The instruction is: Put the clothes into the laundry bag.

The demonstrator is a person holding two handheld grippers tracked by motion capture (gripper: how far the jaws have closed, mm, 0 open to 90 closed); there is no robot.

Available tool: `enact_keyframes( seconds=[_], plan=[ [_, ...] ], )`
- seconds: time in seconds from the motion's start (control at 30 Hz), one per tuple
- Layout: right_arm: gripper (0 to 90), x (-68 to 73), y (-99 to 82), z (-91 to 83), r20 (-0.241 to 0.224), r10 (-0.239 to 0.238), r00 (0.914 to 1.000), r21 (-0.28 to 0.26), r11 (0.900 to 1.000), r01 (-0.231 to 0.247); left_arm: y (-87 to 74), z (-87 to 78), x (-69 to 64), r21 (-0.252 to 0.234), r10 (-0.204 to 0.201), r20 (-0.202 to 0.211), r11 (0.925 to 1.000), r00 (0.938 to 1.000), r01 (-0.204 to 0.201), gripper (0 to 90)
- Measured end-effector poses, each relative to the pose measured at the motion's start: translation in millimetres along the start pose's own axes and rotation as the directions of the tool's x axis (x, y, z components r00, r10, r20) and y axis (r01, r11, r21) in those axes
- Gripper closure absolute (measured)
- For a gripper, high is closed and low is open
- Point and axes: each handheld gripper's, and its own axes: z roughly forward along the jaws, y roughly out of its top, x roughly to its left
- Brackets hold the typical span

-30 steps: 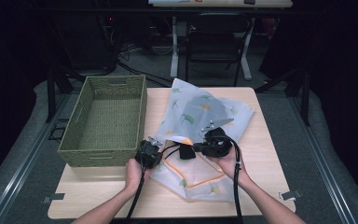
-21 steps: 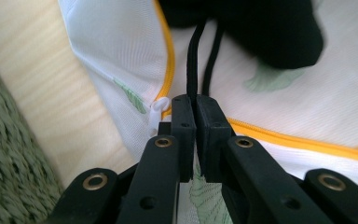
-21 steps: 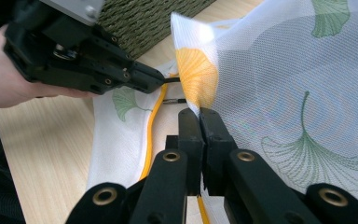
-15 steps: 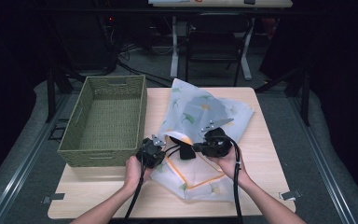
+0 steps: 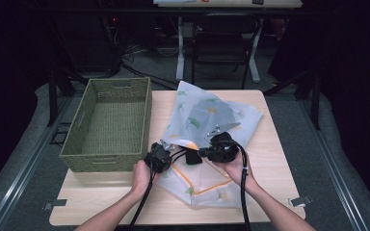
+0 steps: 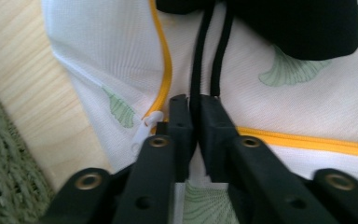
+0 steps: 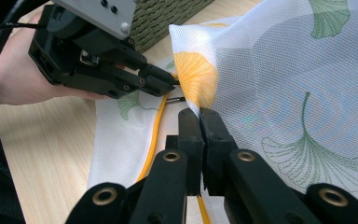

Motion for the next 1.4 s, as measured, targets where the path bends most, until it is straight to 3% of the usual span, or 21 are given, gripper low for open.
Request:
enact_keyframes(
  seconds=[0.2,0.23,0.33,0.47,0.77,0.83,0.97,1.07,1.17,1.2,1.23,1.3,1.37,1.4],
  plan=[
    [88.3,-0.2,-0.1,-0.3,0.002,0.006,1.0000,-0.001,1.0000,-0.006,6.4,-15.0,-0.1,-0.048,0.005,0.006,0.9988,1.0000,-0.005,86.4],
    [88.3,0.2,0.1,-0.8,0.004,0.006,1.0000,-0.004,1.0000,-0.006,11.5,-23.7,0.1,-0.083,-0.002,0.021,0.9965,0.9998,0.004,86.5],
    [88.3,0.1,0.3,-0.4,0.005,0.004,1.0000,-0.004,1.0000,-0.004,21.2,-34.5,-1.1,-0.129,0.005,0.047,0.9916,0.9989,0.001,86.6],
    [88.3,1.2,0.9,-1.3,0.009,0.003,1.0000,-0.010,0.9999,-0.003,32.6,-38.5,-6.2,-0.174,0.011,0.081,0.9848,0.9967,0.003,86.5],
    [88.3,-1.2,-0.1,-3.5,0.013,0.006,0.9999,-0.018,0.9998,-0.006,45.3,-33.3,-16.6,-0.211,0.014,0.102,0.9774,0.9947,0.008,86.5],
    [88.3,-1.5,0.1,-3.9,0.016,0.007,0.9998,-0.021,0.9998,-0.007,46.0,-28.8,-18.6,-0.228,-0.001,0.127,0.9732,0.9918,0.030,86.4],
    [88.4,-1.4,0.0,-5.0,0.020,0.013,0.9997,-0.027,0.9995,-0.013,42.3,-21.8,-23.1,-0.229,-0.007,0.160,0.9725,0.9872,0.044,86.2],
    [88.4,-1.4,-0.3,-5.7,0.016,0.014,0.9998,-0.023,0.9996,-0.013,34.3,-9.4,-32.7,-0.183,0.026,0.175,0.9831,0.9843,0.007,85.8],
    [88.4,-1.1,-0.4,-4.7,0.008,0.008,0.9999,-0.017,0.9998,-0.008,28.9,-2.4,-36.5,-0.148,0.049,0.190,0.9887,0.9806,-0.021,83.3],
    [88.4,0.2,-0.4,-4.7,0.006,0.010,0.9999,-0.012,0.9999,-0.010,25.8,0.9,-36.7,-0.134,0.069,0.205,0.9900,0.9762,-0.042,79.8],
    [88.4,0.8,-0.2,-4.7,0.006,0.010,0.9999,-0.009,0.9999,-0.010,24.7,2.8,-37.4,-0.138,0.057,0.213,0.9901,0.9755,-0.028,78.6],
    [88.4,1.5,-0.1,-4.4,0.002,0.010,0.9999,-0.009,0.9999,-0.010,24.3,3.6,-36.5,-0.131,0.068,0.213,0.9906,0.9746,-0.041,84.8],
    [88.4,1.8,0.1,-4.2,0.003,0.008,1.0000,-0.009,0.9999,-0.008,26.3,4.4,-38.6,-0.165,0.051,0.218,0.9861,0.9746,-0.014,85.5],
    [88.4,2.5,0.8,-4.6,0.007,0.005,1.0000,-0.019,0.9998,-0.005,31.9,1.3,-40.3,-0.215,0.055,0.221,0.9765,0.9737,-0.006,85.8]
  ],
)
